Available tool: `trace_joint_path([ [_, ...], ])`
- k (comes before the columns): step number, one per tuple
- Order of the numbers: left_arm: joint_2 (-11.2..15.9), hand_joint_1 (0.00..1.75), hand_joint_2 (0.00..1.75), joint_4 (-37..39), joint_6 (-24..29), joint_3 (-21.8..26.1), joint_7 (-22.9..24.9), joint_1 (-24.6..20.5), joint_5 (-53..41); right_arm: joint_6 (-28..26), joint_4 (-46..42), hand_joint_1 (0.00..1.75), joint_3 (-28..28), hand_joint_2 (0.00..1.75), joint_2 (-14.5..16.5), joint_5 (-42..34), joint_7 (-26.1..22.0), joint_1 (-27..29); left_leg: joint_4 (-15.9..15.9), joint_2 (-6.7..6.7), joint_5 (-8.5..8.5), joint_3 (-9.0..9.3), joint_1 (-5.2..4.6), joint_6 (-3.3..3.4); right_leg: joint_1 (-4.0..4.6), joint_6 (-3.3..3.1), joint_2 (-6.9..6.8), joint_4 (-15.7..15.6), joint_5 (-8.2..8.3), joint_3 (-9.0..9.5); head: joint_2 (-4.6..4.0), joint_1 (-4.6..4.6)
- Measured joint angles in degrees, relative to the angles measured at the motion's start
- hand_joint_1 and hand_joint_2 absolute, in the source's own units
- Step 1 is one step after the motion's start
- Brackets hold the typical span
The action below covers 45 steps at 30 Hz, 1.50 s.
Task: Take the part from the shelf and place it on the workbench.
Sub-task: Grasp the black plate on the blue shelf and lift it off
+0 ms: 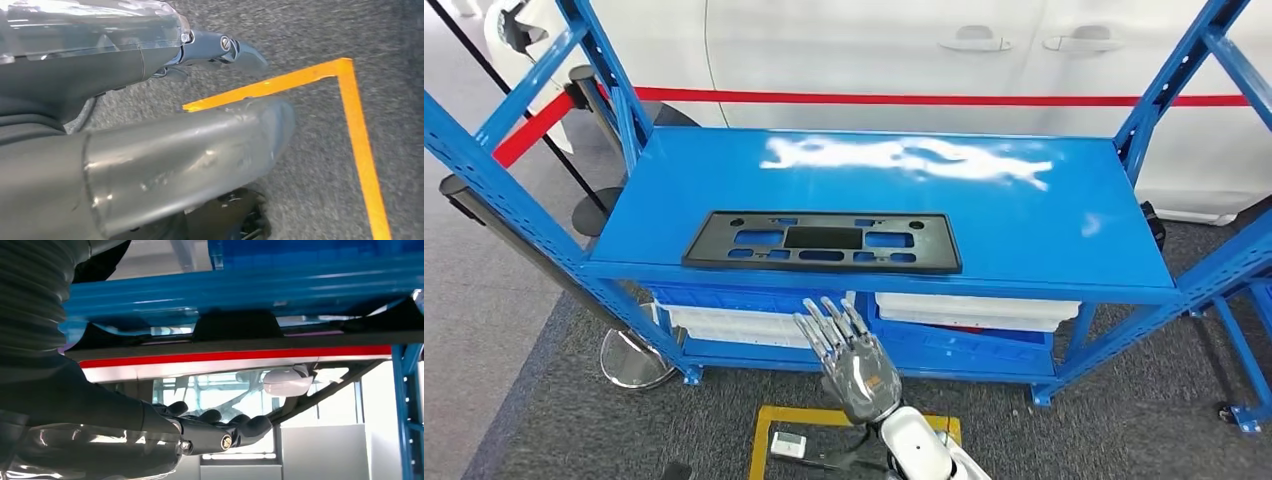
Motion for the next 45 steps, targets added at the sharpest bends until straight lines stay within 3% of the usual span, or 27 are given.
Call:
trace_joint_path([
  [2,0.03,0.0,0.0,0.03,-0.02,0.0,0.03,0.09,0.14,-0.03,0.76,0.0,0.25,1.75,0.29,-0.08,0.0,-0.29,6.97,0.01,-2.57,-4.54,0.18,-0.4,0.01,-0.2,0.03,0.0,-0.61,0.62,0.0,-0.16],
  [3,0.07,0.0,0.0,0.03,-0.02,0.0,0.05,0.2,0.17,-0.03,1.12,0.0,0.31,1.75,0.34,-0.11,0.0,-0.29,8.58,0.02,-2.67,-6.12,0.27,-0.53,0.01,-0.17,0.11,0.01,-0.94,0.99,0.0,-0.17],
  [4,0.12,0.0,0.0,0.03,-0.02,0.0,0.06,0.31,0.19,-0.03,1.42,0.0,0.36,1.75,0.37,-0.12,0.0,-0.28,8.2,0.02,-1.49,-6.81,0.36,-0.65,-0.02,-0.09,0.21,0.02,-1.31,1.45,0.0,-0.2],
  [6,0.24,0.0,0.0,0.03,-0.02,0.0,0.06,0.41,0.19,-0.04,1.9,0.0,0.44,1.75,0.5,-0.12,0.01,-0.33,1.71,0.07,4.11,-5.44,0.61,-0.78,-0.1,0.25,0.35,0.08,-2.23,2.61,0.0,-0.23],
  [8,0.29,0.0,0.0,0.1,-0.03,-0.01,0.09,0.4,0.19,-0.05,2.27,0.0,0.48,1.75,0.62,-0.13,0.02,-0.46,-4.44,0.2,7.12,-3.72,0.48,-0.57,-0.07,0.83,0.39,0.27,-3.04,3.33,0.0,-0.34],
  [13,0.26,0.0,0.0,0.16,-0.1,-0.09,0.22,0.58,0.17,-0.17,2.83,0.0,0.48,1.75,0.73,-0.14,0.04,-0.75,-6.2,0.23,7.4,-3.04,0.35,1.6,0.11,2.58,0.35,1.28,-4.79,3.34,0.0,-0.1],
  [15,0.24,0.0,0.0,0.16,-0.11,-0.18,0.22,0.42,0.17,-0.21,2.87,0.0,0.48,1.75,0.74,-0.15,0.04,-0.93,-6.48,0.25,7.07,-2.47,0.42,2.3,0.0,2.96,0.3,6.28,-7.09,0.8,0.0,0.05],
  [17,0.27,0.0,0.0,0.16,-0.1,-0.27,0.23,0.34,0.17,-0.21,2.99,0.0,0.48,1.75,0.68,-0.27,0.04,-0.89,-6.5,0.24,6.55,-2.05,0.24,2.8,0.0,3.11,0.3,13.86,-9.39,-4.08,0.0,0.15],
  [18,0.28,0.0,0.0,0.16,-0.09,-0.33,0.24,0.35,0.17,-0.2,3.06,0.0,0.48,1.75,0.64,-0.35,0.04,-0.8,-6.49,0.21,6.29,-1.79,0.12,2.9,0.0,3.1,0.3,16.17,-9.39,-6.02,0.0,0.15],
  [19,0.28,0.0,0.0,0.16,-0.08,-0.39,0.25,0.39,0.17,-0.2,3.1,0.0,0.48,1.75,0.61,-0.45,0.04,-0.73,-6.49,0.15,5.99,-1.44,-0.01,2.94,0.03,2.97,0.29,16.57,-8.3,-7.04,0.0,0.16],
  [20,0.28,0.0,0.0,0.16,-0.05,-0.45,0.26,0.43,0.18,-0.21,3.12,0.0,0.47,1.75,0.6,-0.58,0.03,-0.69,-6.49,0.09,5.66,-0.95,-0.17,2.95,0.11,2.69,0.3,14.72,-6.07,-6.89,0.0,0.17],
  [22,0.21,0.0,0.0,0.2,-0.03,-0.55,0.27,0.48,0.18,-0.21,3.09,0.0,0.41,1.75,0.59,-0.91,-0.04,-0.7,-6.56,-0.01,4.91,0.16,-0.48,2.87,0.48,1.59,0.27,7.59,-1.09,-4.41,0.0,0.15],
  [24,0.12,0.0,0.0,0.27,-0.02,-0.6,0.29,0.44,0.19,-0.22,3.0,0.0,0.28,1.75,0.58,-1.22,-0.13,-0.72,-6.65,-0.05,4.35,0.78,-0.59,2.47,0.93,0.62,0.2,2.48,0.83,-2.29,0.0,-0.02],
  [26,0.09,0.0,0.0,0.32,-0.02,-0.62,0.32,0.37,0.19,-0.23,2.79,0.0,0.1,1.75,0.58,-1.5,-0.27,-0.7,-6.96,0.03,4.09,1.01,-0.53,1.81,1.14,0.28,0.28,1.22,0.39,-1.73,0.0,-0.09],
  [29,0.3,0.0,0.0,0.31,-0.01,-0.65,0.31,0.32,0.19,-0.3,2.31,0.0,-0.15,1.75,0.64,-1.91,-0.51,-0.68,-5.36,0.19,2.73,0.74,-0.5,0.96,0.36,0.03,0.28,-0.48,0.36,-0.16,0.0,-0.13],
  [30,0.37,0.0,0.0,0.31,-0.01,-0.66,0.31,0.32,0.19,-0.33,2.22,0.0,-0.19,1.75,0.67,-1.96,-0.54,-0.7,-2.75,0.19,1.5,-0.49,-0.4,0.71,0.11,-0.06,0.19,-0.89,0.25,0.45,0.0,-0.22],
  [32,0.4,0.0,0.0,0.33,-0.02,-0.66,0.31,0.42,0.19,-0.35,2.17,0.0,-0.25,1.75,0.68,-2.01,-0.57,-0.64,4.66,0.17,-1.27,-4.63,-0.04,0.14,0.04,-0.23,0.1,-1.0,-0.32,1.12,0.0,-0.33],
  [33,0.45,0.0,0.0,0.34,-0.02,-0.66,0.32,0.52,0.19,-0.35,2.16,0.0,-0.28,1.75,0.68,-2.01,-0.58,-0.53,7.34,0.18,-1.72,-6.46,0.18,-0.14,0.02,-0.17,0.13,-0.92,-0.65,1.39,0.0,-0.37],
  [34,0.52,0.0,0.0,0.34,-0.02,-0.66,0.33,0.62,0.19,-0.35,2.16,0.0,-0.32,1.75,0.68,-2.02,-0.58,-0.43,8.17,0.19,-1.03,-7.46,0.38,-0.39,-0.03,-0.07,0.2,-0.79,-1.02,1.69,0.0,-0.38],
  [35,0.6,0.0,0.0,0.34,-0.02,-0.66,0.34,0.67,0.19,-0.36,2.16,0.0,-0.36,1.75,0.68,-2.05,-0.6,-0.38,6.82,0.2,0.8,-7.37,0.56,-0.6,-0.12,0.1,0.29,-0.62,-1.44,2.06,0.0,-0.42],
  [37,0.72,0.0,0.0,0.36,-0.03,-0.66,0.34,0.69,0.19,-0.36,2.12,0.0,-0.44,1.75,0.68,-2.28,-0.7,-0.36,0.12,0.24,5.47,-4.92,0.85,-0.91,-0.29,0.69,0.41,-0.18,-2.49,2.89,0.0,-0.45],
  [39,0.74,0.0,0.0,0.43,-0.04,-0.66,0.36,0.66,0.19,-0.36,1.96,0.0,-0.69,1.75,0.68,-2.71,-0.94,-0.43,-4.9,0.18,7.2,-2.83,0.8,-0.62,-0.14,1.42,0.49,0.35,-3.36,3.15,0.0,-0.61],
  [43,0.71,0.0,0.0,0.49,-0.04,-0.66,0.4,0.85,0.19,-0.39,1.07,0.0,-1.41,1.75,0.69,-3.66,-1.49,-0.54,-5.98,0.06,6.33,-2.26,0.6,1.26,-0.06,2.46,0.48,0.69,-4.2,3.08,0.0,-0.21],
  [45,0.72,0.0,0.0,0.49,-0.03,-0.66,0.39,0.87,0.19,-0.4,0.58,0.0,-1.78,1.75,0.69,-3.87,-1.62,-0.67,-6.31,0.07,6.04,-1.69,0.69,2.08,-0.2,2.91,0.38,4.44,-6.05,1.36,0.0,0.04],
])
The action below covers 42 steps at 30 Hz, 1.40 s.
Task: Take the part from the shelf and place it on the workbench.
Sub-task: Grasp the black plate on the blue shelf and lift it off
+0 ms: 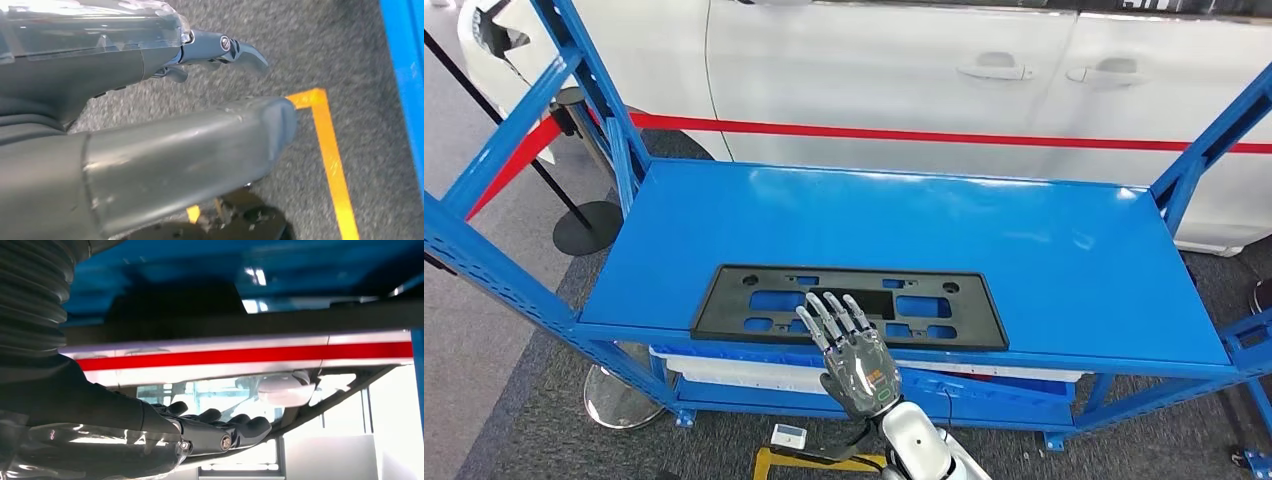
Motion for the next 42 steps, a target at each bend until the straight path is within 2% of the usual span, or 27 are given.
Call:
trace_joint_path([
  [2,0.02,0.0,0.0,-0.01,0.01,0.0,-0.01,-0.03,0.0,0.0,-0.2,0.0,-0.38,1.75,-0.06,-0.11,-0.05,0.01,-0.05,0.02,-0.45,0.46,-0.13,0.53,-0.08,0.22,-0.05,7.77,-2.68,-4.56,0.0,0.21],
  [3,0.03,0.0,0.0,-0.01,0.01,0.0,0.0,0.01,0.0,0.0,-0.2,0.0,-0.51,1.75,-0.14,-0.16,-0.04,0.1,-0.05,-0.01,-0.72,0.74,-0.24,0.66,-0.09,0.23,-0.05,11.23,-3.33,-6.97,0.0,0.21],
  [4,0.03,0.0,0.0,-0.01,0.01,0.0,0.01,0.08,0.0,0.0,-0.2,0.0,-0.61,1.75,-0.23,-0.22,-0.03,0.2,-0.05,-0.05,-1.04,1.14,-0.35,0.73,-0.09,0.13,-0.05,12.89,-2.79,-8.62,0.0,0.22],
  [5,0.03,0.0,0.0,-0.01,0.01,0.0,0.01,0.17,0.0,0.0,-0.19,0.0,-0.67,1.75,-0.32,-0.29,0.02,0.24,-0.05,-0.11,-1.41,1.66,-0.47,0.73,-0.03,-0.1,-0.05,12.35,-1.08,-9.18,0.0,0.22],
  [6,0.03,0.0,0.0,0.0,-0.01,0.0,0.02,0.26,0.0,0.0,-0.18,0.0,-0.73,1.75,-0.38,-0.4,0.06,0.22,-0.06,-0.18,-1.82,2.3,-0.59,0.7,0.11,-0.47,-0.04,9.77,1.55,-8.68,0.0,0.23],
  [7,0.0,0.0,0.0,0.0,-0.04,0.0,0.02,0.32,0.0,0.0,-0.18,0.0,-0.81,1.75,-0.43,-0.6,0.09,0.15,-0.11,-0.24,-2.26,2.86,-0.68,0.65,0.34,-1.03,-0.03,5.9,4.41,-7.52,0.0,0.26],
  [8,-0.13,0.0,0.0,0.05,-0.09,0.0,0.02,0.31,0.0,0.0,-0.18,0.0,-0.93,1.75,-0.46,-0.9,0.12,0.06,-0.16,-0.29,-2.64,3.35,-0.79,0.5,0.65,-1.66,-0.06,2.52,6.35,-6.24,0.0,0.1],
  [9,-0.23,0.0,0.0,0.1,-0.13,0.0,0.02,0.27,0.01,0.0,-0.17,0.0,-1.05,1.75,-0.5,-1.25,0.12,-0.05,-0.22,-0.34,-2.92,3.64,-0.79,0.25,0.97,-2.22,-0.08,-0.2,7.4,-5.17,0.0,0.03],
  [11,-0.4,0.0,0.0,0.2,-0.13,0.0,-0.02,0.24,0.01,0.0,-0.14,0.0,-1.32,1.75,-0.56,-2.04,0.16,-0.26,-0.46,-0.27,-3.19,3.82,-0.69,-0.4,1.4,-2.86,-0.09,-2.16,7.16,-4.32,0.0,-0.05],
  [14,-0.23,0.0,0.0,0.19,0.29,-0.01,-0.12,0.2,-0.27,0.12,-0.04,0.0,-1.82,1.75,-0.58,-2.75,0.79,-0.92,-0.09,0.01,-3.94,3.99,-0.77,-1.28,0.82,-2.99,-0.03,-4.07,7.03,-3.11,0.0,-0.03],
  [16,-0.14,0.0,0.0,0.19,0.59,-0.03,-0.02,0.13,-0.73,0.89,0.21,0.84,-2.09,1.75,-0.65,-2.5,1.91,-2.02,4.72,0.04,-6.16,1.66,-0.63,-1.76,0.44,-3.13,-0.17,-4.96,6.94,-2.1,0.0,-0.2],
  [18,-0.1,0.0,0.0,0.2,0.69,-0.08,0.33,0.1,-1.11,3.32,0.84,1.71,-2.44,1.75,-0.96,-1.17,3.9,-3.57,11.96,0.04,-8.5,-2.71,-0.37,-2.27,0.39,-3.27,-0.21,-5.01,6.57,-1.68,0.0,-0.27],
  [19,-0.05,0.0,0.0,0.2,0.7,-0.14,0.57,0.11,-1.3,5.18,1.35,1.75,-2.65,1.75,-1.24,-0.17,5.09,-4.55,14.09,0.04,-8.52,-4.34,-0.24,-2.5,0.37,-3.24,-0.18,-4.94,6.36,-1.5,0.0,-0.29],
  [20,0.02,0.0,0.0,0.2,0.71,-0.21,0.77,0.09,-1.48,7.16,1.99,1.75,-2.87,1.75,-1.62,0.86,6.17,-5.73,14.19,0.05,-7.4,-5.03,-0.12,-2.68,0.32,-3.14,-0.12,-4.82,6.14,-1.31,0.0,-0.31],
  [22,0.18,0.0,0.0,0.2,0.71,-0.33,1.07,-0.11,-1.77,10.27,3.35,1.75,-3.26,1.75,-2.45,2.45,7.66,-8.42,8.4,0.1,-2.63,-3.44,0.12,-2.88,0.16,-2.7,-0.01,-4.32,5.53,-0.92,0.0,-0.33],
  [24,0.26,0.0,0.0,0.2,0.7,-0.39,1.22,-0.39,-1.86,11.7,4.5,1.75,-3.58,1.75,-3.13,3.3,8.38,-10.88,2.2,0.09,0.32,-1.09,0.04,-2.61,0.29,-2.02,0.05,-3.55,4.87,-0.97,0.0,-0.34],
  [25,0.26,0.0,0.0,0.2,0.69,-0.41,1.25,-0.47,-1.86,12.32,5.01,1.75,-3.67,1.75,-3.38,3.79,8.72,-11.86,0.81,0.05,0.63,-0.61,-0.05,-2.29,0.37,-1.71,0.07,-3.28,4.69,-1.12,0.0,-0.32],
  [29,0.19,0.0,0.0,0.2,0.68,-0.47,1.16,-0.53,-1.78,15.25,7.0,1.75,-3.71,1.75,-4.33,5.54,9.92,-14.74,0.17,-0.1,0.68,-0.54,-0.12,-0.62,0.27,-0.67,0.01,-2.67,4.12,-1.49,0.0,-0.13],
  [31,0.13,0.0,0.0,0.2,0.77,-0.48,1.07,-0.53,-1.72,16.12,7.8,1.75,-3.7,1.75,-4.92,5.66,10.05,-15.93,-0.18,-0.06,0.83,-0.38,0.01,0.1,0.11,-0.16,-0.05,1.74,1.58,-3.62,0.0,0.13],
  [33,0.15,0.0,0.0,0.2,0.93,-0.48,0.99,-0.46,-1.67,16.33,8.39,1.75,-3.67,1.75,-5.48,5.63,9.91,-16.48,-0.21,-0.05,0.75,-0.39,-0.05,0.43,0.01,0.17,-0.05,9.42,-1.62,-7.65,0.0,0.31],
  [34,0.15,0.0,0.0,0.2,1.0,-0.48,0.96,-0.4,-1.62,16.25,8.59,1.75,-3.63,1.75,-5.72,5.62,9.82,-16.49,-0.2,-0.07,0.71,-0.36,-0.08,0.47,-0.06,0.24,-0.05,12.14,-2.21,-9.26,0.0,0.31],
  [35,0.15,0.0,0.0,0.2,1.04,-0.48,0.93,-0.35,-1.57,16.15,8.73,1.75,-3.56,1.75,-5.9,5.63,9.76,-16.49,-0.2,-0.12,0.65,-0.28,-0.1,0.48,-0.11,0.23,-0.05,12.96,-1.7,-10.0,0.0,0.32],
  [36,0.15,0.0,0.0,0.2,1.07,-0.48,0.91,-0.32,-1.52,16.05,8.84,1.75,-3.49,1.75,-6.03,5.65,9.72,-16.51,-0.19,-0.2,0.57,-0.14,-0.11,0.43,-0.15,0.13,-0.06,11.42,-0.08,-9.54,0.0,0.32],
  [38,0.12,0.0,0.0,0.2,1.1,-0.48,0.88,-0.28,-1.46,15.81,8.92,1.75,-3.39,1.75,-6.17,5.55,9.64,-16.6,-0.2,-0.35,0.33,0.24,-0.1,0.22,-0.12,-0.29,-0.07,3.84,4.28,-6.26,0.0,0.34],
  [39,0.09,0.0,0.0,0.2,1.14,-0.48,0.87,-0.29,-1.45,15.66,8.91,1.75,-3.37,1.75,-6.24,5.44,9.55,-16.6,-0.14,-0.43,0.21,0.3,-0.22,0.01,0.03,-0.55,-0.08,0.23,5.67,-4.65,0.0,0.35],
  [40,0.06,0.0,0.0,0.2,1.17,-0.48,0.86,-0.29,-1.44,15.45,8.87,1.75,-3.35,1.75,-6.31,5.32,9.45,-16.52,-0.15,-0.5,0.16,0.28,-0.25,-0.28,0.2,-0.76,-0.07,-2.05,6.3,-3.66,0.0,0.38],
  [42,0.03,0.0,0.0,0.2,1.24,-0.48,0.85,-0.24,-1.44,14.98,8.67,1.75,-3.34,1.75,-6.46,5.19,9.32,-16.24,-0.32,-0.57,0.15,0.25,-0.31,-1.0,0.55,-1.06,0.02,-3.19,6.22,-3.27,0.0,0.42],
])
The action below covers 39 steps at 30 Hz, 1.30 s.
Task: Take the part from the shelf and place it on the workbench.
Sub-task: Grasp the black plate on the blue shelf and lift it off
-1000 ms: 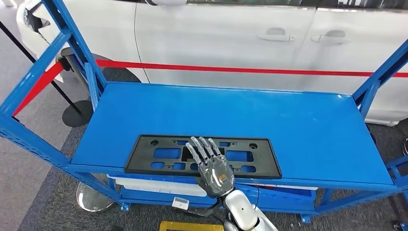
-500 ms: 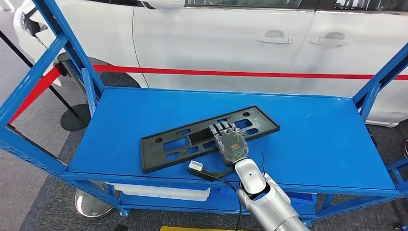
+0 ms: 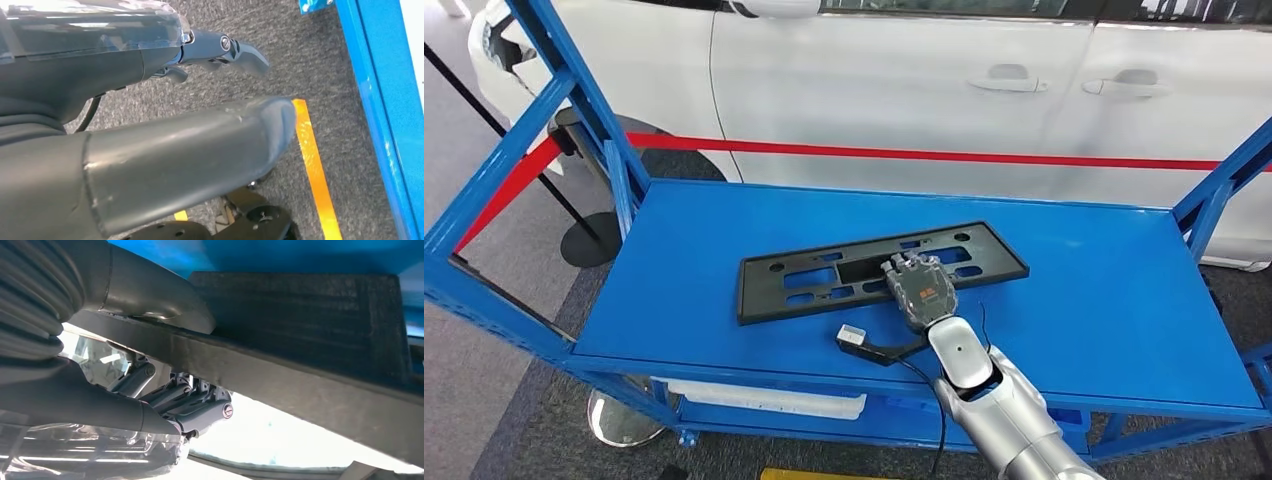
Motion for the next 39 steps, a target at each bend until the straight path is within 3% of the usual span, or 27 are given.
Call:
trace_joint_path([
  [3,0.04,0.0,0.0,0.0,0.03,0.0,-0.09,0.03,0.0,-0.37,-0.33,1.75,0.0,1.75,-0.17,-0.01,-0.04,0.32,0.83,0.2,-0.95,-0.02,0.04,-0.94,-0.39,-0.77,-0.01,-0.74,0.25,0.58,0.0,-0.11],
  [4,0.06,0.0,0.0,0.0,0.03,0.0,-0.15,0.0,0.0,-0.39,-0.38,1.75,0.0,1.75,-0.22,-0.01,-0.05,0.46,2.94,0.31,-2.26,-0.88,0.05,-1.15,-0.55,-1.05,-0.09,-1.01,0.32,0.84,0.0,-0.25],
  [6,0.06,0.0,0.0,0.0,0.04,0.0,-0.29,0.03,0.03,-0.74,-0.48,1.75,0.0,1.75,-0.39,-0.14,-0.11,0.98,10.13,0.46,-5.87,-4.22,0.1,-1.35,-0.47,-1.4,-0.23,-1.08,0.22,1.06,0.0,-0.53],
  [8,0.07,0.0,0.0,0.0,0.07,0.0,-0.42,0.2,0.15,-1.83,-0.81,1.75,0.0,1.75,-0.66,-0.97,-0.5,1.73,15.74,0.46,-7.5,-7.07,0.13,-1.42,-0.28,-1.57,-0.27,-0.99,0.09,1.15,0.0,-0.59],
  [9,0.09,0.0,0.0,0.0,0.08,0.0,-0.47,0.28,0.24,-2.54,-1.1,1.75,0.0,1.75,-0.81,-1.75,-0.87,2.14,15.57,0.46,-6.64,-7.09,0.12,-1.35,-0.21,-1.6,-0.24,-0.91,-0.01,1.23,0.0,-0.61],
  [10,0.11,0.0,0.0,0.0,0.11,0.0,-0.55,0.33,0.4,-3.19,-1.53,1.75,-0.02,1.75,-0.94,-3.03,-1.54,2.6,13.07,0.46,-4.76,-5.97,0.11,-1.21,-0.17,-1.58,-0.19,-0.77,-0.15,1.35,0.0,-0.62],
  [12,0.18,0.0,0.0,0.0,0.21,0.04,-0.79,0.38,0.9,-4.46,-3.27,1.75,-0.41,1.75,-1.07,-9.64,-5.52,3.98,5.2,0.46,-1.01,-2.22,-0.01,-0.75,-0.01,-1.31,-0.06,-0.33,-0.56,1.45,0.0,-0.62],
  [14,0.21,0.0,0.0,0.0,0.54,0.31,-1.3,0.53,1.88,-4.98,-7.55,1.75,-1.51,1.75,-0.79,-25.04,-13.99,6.66,0.93,0.39,0.06,-0.32,-0.25,-0.28,0.16,-0.86,0.03,0.1,-0.82,1.19,0.0,-0.58],
  [16,0.22,0.0,0.0,0.0,0.95,0.82,-1.94,0.94,2.8,-3.92,-15.24,1.75,-2.65,1.75,-0.15,-47.32,-22.96,9.82,0.5,0.36,-0.08,-0.28,-0.34,0.16,0.19,-0.4,0.14,0.12,-0.83,0.99,0.0,-0.56],
  [18,0.18,0.0,0.0,0.0,1.15,1.4,-2.49,1.25,3.28,-1.86,-25.05,1.75,-3.37,1.75,0.25,-70.79,-28.36,12.13,0.02,0.5,0.15,-0.04,-0.09,0.79,0.09,0.18,0.15,0.95,-1.67,0.77,0.0,-0.49],
  [20,0.14,0.0,0.0,0.0,1.18,1.95,-2.82,1.31,3.76,-0.12,-34.73,1.75,-4.19,1.75,-0.2,-87.98,-30.54,13.99,-0.35,0.51,0.31,0.15,0.1,1.43,-0.12,0.76,0.06,5.51,-4.63,-1.17,0.0,-0.29],
  [21,0.14,0.0,0.0,0.0,1.15,2.26,-2.92,1.37,4.05,0.43,-39.15,1.75,-4.73,1.75,-0.73,-92.39,-31.07,15.0,-0.38,0.43,0.29,0.13,0.09,1.61,-0.22,0.97,0.03,9.21,-6.55,-2.93,0.0,-0.17],
  [23,0.15,0.0,0.0,0.0,1.08,2.88,-3.02,1.64,4.46,1.02,-46.29,1.75,-5.78,1.75,-2.0,-93.47,-31.77,16.73,-0.37,0.34,0.23,0.15,0.07,1.67,-0.38,1.25,0.01,15.21,-8.61,-5.97,0.0,-0.06],
  [24,0.15,0.0,0.0,0.0,1.06,3.11,-3.04,1.75,4.58,1.16,-48.79,1.75,-6.22,1.75,-2.53,-92.15,-32.06,17.46,-0.36,0.35,0.19,0.2,0.07,1.62,-0.43,1.3,-0.01,15.66,-8.09,-6.33,0.0,0.0],
  [25,0.14,0.0,0.0,0.0,1.03,3.27,-3.05,1.8,4.65,1.3,-50.8,1.75,-6.54,1.75,-2.96,-90.85,-32.38,18.03,-0.36,0.39,0.14,0.3,0.07,1.55,-0.47,1.27,-0.03,13.79,-6.5,-5.51,0.0,0.03],
  [28,0.03,0.0,0.0,0.0,0.74,3.51,-3.22,1.64,4.66,1.98,-55.09,1.75,-6.99,1.75,-3.89,-90.39,-33.85,19.38,-0.29,0.45,-0.11,0.6,-0.07,1.06,-0.44,0.82,-0.13,2.56,-1.49,0.09,0.0,0.02],
  [30,0.0,0.0,0.0,0.0,0.4,3.69,-3.33,1.56,4.86,2.07,-57.35,1.75,-7.29,1.75,-4.45,-90.97,-34.68,20.58,-0.3,0.43,-0.19,0.65,-0.24,0.48,-0.13,0.41,-0.13,-0.27,-1.07,1.45,0.0,0.0],
  [33,-0.02,0.0,0.0,-0.01,0.08,4.58,-2.85,1.61,5.9,1.1,-60.05,1.75,-7.9,1.75,-5.13,-90.49,-35.05,23.45,-0.16,0.44,-0.6,0.73,-0.2,-0.5,-0.23,-0.51,-0.17,-0.72,-0.79,1.67,0.0,-0.02],
  [35,-0.07,0.0,0.0,-0.01,0.1,5.28,-2.33,1.64,6.62,0.97,-60.79,1.75,-8.13,1.75,-5.23,-89.7,-35.28,25.68,3.45,0.49,-3.27,-0.6,-0.1,-0.96,-0.49,-1.21,-0.37,-1.14,-0.43,1.96,0.0,-0.29],
  [37,-0.1,0.0,0.0,0.0,0.09,5.96,-1.88,1.67,6.98,1.82,-61.04,1.75,-8.2,1.75,-5.32,-89.13,-35.76,28.35,10.63,0.51,-7.48,-3.52,-0.07,-1.15,-0.31,-1.51,-0.53,-1.09,-0.29,1.92,0.0,-0.54],
  [38,-0.1,0.0,0.0,-0.01,0.06,6.23,-1.75,1.73,6.97,2.44,-61.06,1.75,-8.2,1.75,-5.38,-88.97,-36.1,29.76,13.66,0.51,-8.81,-4.74,-0.07,-1.17,-0.19,-1.53,-0.55,-1.0,-0.29,1.8,0.0,-0.53],
  [39,-0.09,0.0,0.0,-0.01,0.03,6.4,-1.7,1.82,6.92,3.03,-61.05,1.75,-8.2,1.75,-5.45,-88.83,-36.59,31.17,15.0,0.51,-9.05,-5.14,-0.08,-1.12,-0.08,-1.55,-0.55,-0.87,-0.29,1.65,0.0,-0.55],
])
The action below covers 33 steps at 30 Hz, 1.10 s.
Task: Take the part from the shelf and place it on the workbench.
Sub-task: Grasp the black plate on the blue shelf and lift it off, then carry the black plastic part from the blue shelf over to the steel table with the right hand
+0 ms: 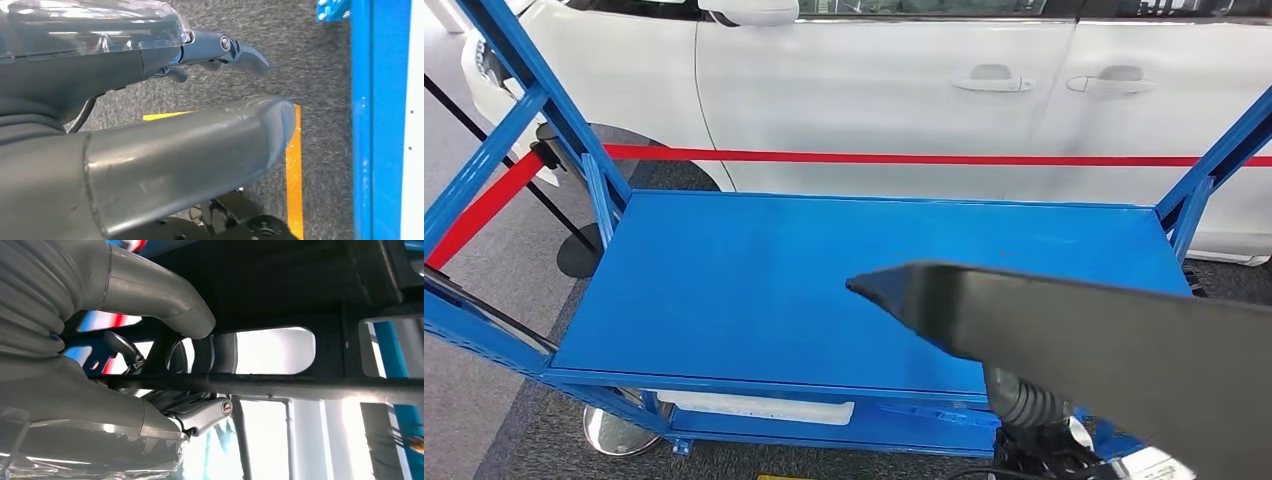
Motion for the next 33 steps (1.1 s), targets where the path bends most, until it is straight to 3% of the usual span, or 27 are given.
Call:
trace_joint_path([
  [1,0.01,0.0,0.0,0.0,-0.01,0.16,0.02,0.07,-0.02,0.55,0.0,1.75,0.0,1.75,-0.05,0.15,-0.54,1.35,-0.88,0.0,0.89,0.67,-0.02,0.13,0.1,-0.02,0.01,0.17,0.0,-0.15,0.0,0.01],
  [3,0.02,0.0,0.0,-0.01,0.07,0.56,0.07,0.07,-0.02,1.34,-0.01,1.75,0.01,1.75,-0.09,0.54,-1.43,3.55,-7.97,-0.01,4.26,4.5,-0.12,0.68,0.23,-0.03,0.07,0.58,-0.03,-0.46,0.0,0.01],
  [5,0.05,0.0,0.0,-0.02,0.12,0.89,0.14,-0.06,-0.01,1.83,-0.03,1.75,0.01,1.75,-0.09,0.92,-1.83,4.95,-13.93,0.0,6.36,7.48,-0.41,1.16,0.43,0.19,0.14,0.95,0.0,-0.74,0.0,0.02],
  [9,0.02,0.0,0.0,-0.02,0.06,1.16,0.22,-0.06,0.01,3.84,-0.17,1.75,-0.07,1.75,-0.08,1.87,-2.97,7.51,-15.57,0.04,7.68,7.68,-0.63,2.14,0.39,1.48,0.22,1.05,0.26,-0.99,0.0,0.04],
  [11,-0.1,0.0,0.0,-0.02,0.03,1.32,0.26,-0.08,0.01,5.15,-0.38,1.75,-0.27,1.75,0.02,2.44,-4.1,9.21,-16.18,0.24,8.77,7.15,-0.28,2.9,0.25,2.14,0.3,3.48,-2.6,-1.98,0.0,0.27],
  [13,-0.15,0.0,0.0,-0.02,-0.02,1.45,0.34,-0.12,0.01,6.51,-0.51,1.75,-0.54,1.75,0.23,2.85,-5.04,10.73,-16.28,0.41,9.67,6.1,-0.19,3.25,-0.2,2.69,0.32,9.82,-7.89,-4.01,0.0,0.56],
  [14,-0.15,0.0,0.0,-0.02,-0.03,1.52,0.37,-0.11,0.01,7.1,-0.52,1.75,-0.66,1.75,0.37,3.0,-5.32,11.43,-16.24,0.46,10.1,5.47,-0.2,3.24,-0.42,2.96,0.32,13.07,-9.8,-4.8,0.0,0.61],
  [15,-0.15,0.0,0.0,-0.02,-0.04,1.61,0.39,-0.11,0.01,7.61,-0.51,1.75,-0.75,1.75,0.51,3.13,-5.53,12.11,-16.17,0.51,10.53,4.83,-0.19,3.15,-0.62,3.2,0.3,15.11,-10.57,-4.93,0.0,0.61],
  [16,-0.15,0.0,0.0,-0.02,-0.05,1.73,0.42,-0.11,0.01,7.93,-0.51,1.75,-0.83,1.75,0.64,3.24,-5.68,12.69,-16.06,0.54,10.94,4.19,-0.17,3.01,-0.82,3.39,0.28,15.16,-10.09,-4.08,0.0,0.62],
  [17,-0.15,0.0,0.0,-0.02,-0.07,1.87,0.45,-0.11,0.01,8.12,-0.5,1.75,-0.87,1.75,0.76,3.35,-5.81,13.13,-15.89,0.55,11.31,3.57,-0.12,2.82,-1.02,3.51,0.25,13.21,-8.71,-2.22,0.0,0.61],
  [19,-0.15,0.0,0.0,-0.02,-0.1,2.14,0.51,-0.13,0.01,8.28,-0.5,1.75,-0.91,1.75,1.03,3.68,-6.02,13.64,-15.4,0.52,12.0,2.48,-0.09,2.24,-1.2,3.51,0.24,5.22,-6.36,3.55,0.0,0.64],
  [21,-0.15,0.0,0.0,-0.02,-0.1,2.32,0.54,-0.15,0.01,8.29,-0.51,1.75,-0.94,1.75,1.34,3.99,-6.19,14.03,-15.2,0.48,12.72,2.06,-0.13,1.45,-0.96,3.01,0.4,-0.22,-5.76,7.01,0.0,0.55],
  [24,-0.1,0.0,0.0,-0.02,-0.1,2.44,0.59,-0.11,0.01,8.17,-0.51,1.75,-1.0,1.75,1.82,4.93,-6.46,14.6,-15.52,0.37,13.79,1.93,0.0,0.17,-0.72,1.66,0.44,-1.01,-4.89,6.52,0.0,0.55],
  [25,-0.04,0.0,0.0,-0.02,-0.1,2.47,0.63,-0.05,0.01,8.2,-0.5,1.75,-1.01,1.75,2.0,5.49,-6.45,14.74,-15.06,0.32,12.97,1.63,0.1,-0.15,-0.77,1.1,0.34,-1.07,-4.33,6.03,0.0,0.47],
  [27,0.05,0.0,0.0,-0.02,-0.13,2.53,0.79,0.04,0.01,8.51,-0.47,1.75,-1.01,1.75,2.26,6.53,-6.34,15.13,-10.91,0.25,7.84,0.39,0.26,-0.49,-0.82,0.15,0.11,-1.26,-2.99,4.72,0.0,0.2],
  [29,0.11,0.0,0.0,-0.02,-0.17,2.6,0.96,0.01,0.04,8.79,-0.29,1.75,-1.01,1.75,2.33,7.02,-6.22,15.72,-3.59,0.26,2.09,-1.0,0.24,-0.71,-0.5,-0.27,0.0,-1.1,-1.71,3.03,0.0,-0.05],
  [30,0.16,0.0,0.0,-0.02,-0.18,2.64,1.01,-0.02,0.07,8.83,-0.14,1.75,-1.01,1.75,2.33,7.06,-6.18,16.05,-0.65,0.26,1.09,-1.11,0.24,-0.76,-0.31,-0.31,-0.05,-0.93,-1.11,2.12,0.0,-0.09],
  [31,0.22,0.0,0.0,-0.02,-0.18,2.7,1.04,-0.02,0.12,8.83,0.01,1.75,-1.01,1.75,2.33,7.03,-6.19,16.38,0.72,0.26,1.5,-0.47,0.22,-0.71,-0.15,-0.31,-0.09,-0.71,-0.55,1.18,0.0,-0.1],
  [32,0.27,0.0,0.0,-0.02,-0.17,2.75,1.06,-0.02,0.16,8.83,0.13,1.75,-1.01,1.75,2.33,6.95,-6.19,16.7,0.05,0.25,2.88,1.14,0.19,-0.53,-0.02,-0.28,-0.11,-0.44,-0.04,0.25,0.0,-0.11],
  [33,0.31,0.0,0.0,-0.02,-0.17,2.78,1.07,-0.04,0.19,8.83,0.22,1.75,-1.02,1.75,2.33,6.87,-6.21,16.96,-2.55,0.25,4.37,3.7,0.11,-0.21,0.1,-0.21,-0.11,-0.15,0.43,-0.62,0.0,-0.11],
])
